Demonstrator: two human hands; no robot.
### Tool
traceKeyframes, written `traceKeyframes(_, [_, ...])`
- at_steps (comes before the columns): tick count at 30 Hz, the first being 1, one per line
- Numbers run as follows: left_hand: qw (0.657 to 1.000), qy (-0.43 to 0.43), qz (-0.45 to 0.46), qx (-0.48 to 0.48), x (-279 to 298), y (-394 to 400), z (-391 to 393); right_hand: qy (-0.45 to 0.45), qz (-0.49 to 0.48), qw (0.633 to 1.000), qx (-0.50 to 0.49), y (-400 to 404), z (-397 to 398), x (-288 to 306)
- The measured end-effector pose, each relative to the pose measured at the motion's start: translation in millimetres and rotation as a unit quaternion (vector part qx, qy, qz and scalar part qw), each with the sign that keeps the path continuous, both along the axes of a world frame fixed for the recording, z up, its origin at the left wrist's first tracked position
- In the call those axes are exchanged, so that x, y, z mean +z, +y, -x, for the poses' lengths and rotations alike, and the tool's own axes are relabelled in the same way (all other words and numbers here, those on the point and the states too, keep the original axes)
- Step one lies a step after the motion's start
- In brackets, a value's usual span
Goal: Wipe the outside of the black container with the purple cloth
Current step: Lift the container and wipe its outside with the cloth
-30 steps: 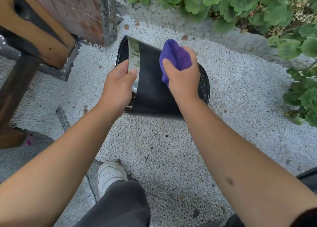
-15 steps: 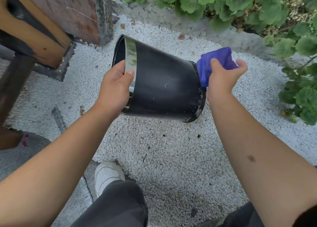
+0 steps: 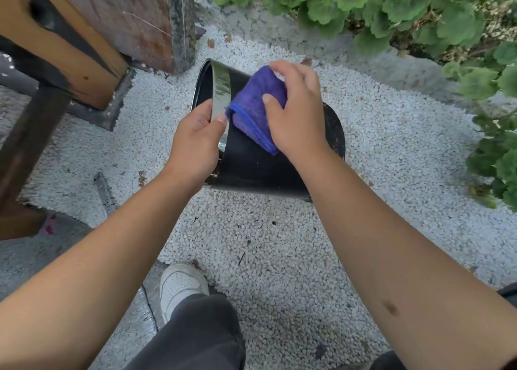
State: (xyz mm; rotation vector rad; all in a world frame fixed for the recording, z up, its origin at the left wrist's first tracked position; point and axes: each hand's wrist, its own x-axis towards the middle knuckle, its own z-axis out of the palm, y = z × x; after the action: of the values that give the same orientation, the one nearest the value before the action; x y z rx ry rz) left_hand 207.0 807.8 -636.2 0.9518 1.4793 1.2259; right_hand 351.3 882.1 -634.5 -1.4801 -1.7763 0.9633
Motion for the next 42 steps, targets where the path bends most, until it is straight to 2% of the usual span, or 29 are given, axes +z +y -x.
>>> traceKeyframes(5, [1.0, 0.009, 0.005, 0.0, -0.1, 1.4, -0.6, -0.141, -0.082, 0.982, 0.097, -19.8, 15.0, -6.7])
traceKeyframes(9, [1.0, 0.003, 0.012, 0.018, -1.2, -3.8, 6.6, -0.184, -0.126, 0.972, 0.072, -22.3, 11.0, -24.3])
traceKeyframes(16, [0.999, 0.029, 0.02, 0.027, -4.0, -10.2, 15.5, -0.202, -0.074, 0.977, 0.012, -1.3, -49.2, -59.9])
traceKeyframes(18, [0.999, 0.024, 0.018, 0.023, -3.9, -9.8, 15.2, -0.175, -0.05, 0.983, 0.001, 5.9, -61.0, -62.8])
traceKeyframes(19, [0.999, 0.02, 0.018, 0.023, -3.6, -9.1, 14.6, -0.134, -0.028, 0.99, -0.023, 10.2, -63.0, -61.4])
traceKeyframes(20, [0.999, 0.019, 0.02, 0.024, -3.3, -8.7, 14.4, -0.071, -0.001, 0.995, -0.068, 14.0, -62.3, -58.0])
traceKeyframes(22, [0.999, 0.018, 0.019, 0.024, -3.0, -8.0, 14.3, 0.064, 0.036, 0.981, -0.179, 18.1, -53.6, -45.3])
traceKeyframes(23, [0.999, 0.017, 0.017, 0.022, -2.9, -7.9, 13.7, 0.084, 0.03, 0.975, -0.203, 15.1, -44.7, -36.5])
traceKeyframes(24, [1.0, 0.016, 0.014, 0.019, -3.2, -7.4, 12.7, 0.076, 0.011, 0.979, -0.19, 8.6, -32.8, -25.4])
traceKeyframes(26, [1.0, 0.01, 0.007, 0.017, -4.8, -6.0, 10.1, 0.025, -0.049, 0.996, -0.07, -11.3, -3.1, -9.2])
traceKeyframes(28, [1.0, -0.001, 0.002, 0.016, -7.2, -5.1, 9.0, -0.045, -0.133, 0.989, 0.049, -36.5, 26.3, -5.7])
traceKeyframes(29, [1.0, -0.006, 0.001, 0.011, -8.3, -5.2, 9.3, -0.071, -0.157, 0.983, 0.069, -45.5, 34.9, -7.3])
traceKeyframes(34, [1.0, -0.003, -0.006, -0.008, -7.8, -10.9, 17.1, -0.136, -0.15, 0.979, 0.025, -35.5, 6.2, -33.0])
traceKeyframes(38, [1.0, -0.017, 0.015, -0.018, -9.0, -12.8, 20.5, -0.176, -0.076, 0.981, -0.03, -13.8, -26.9, -53.4])
traceKeyframes(42, [0.988, -0.014, 0.051, -0.145, -9.1, -32.7, 36.5, -0.18, -0.035, 0.98, -0.081, -0.2, -49.0, -66.9])
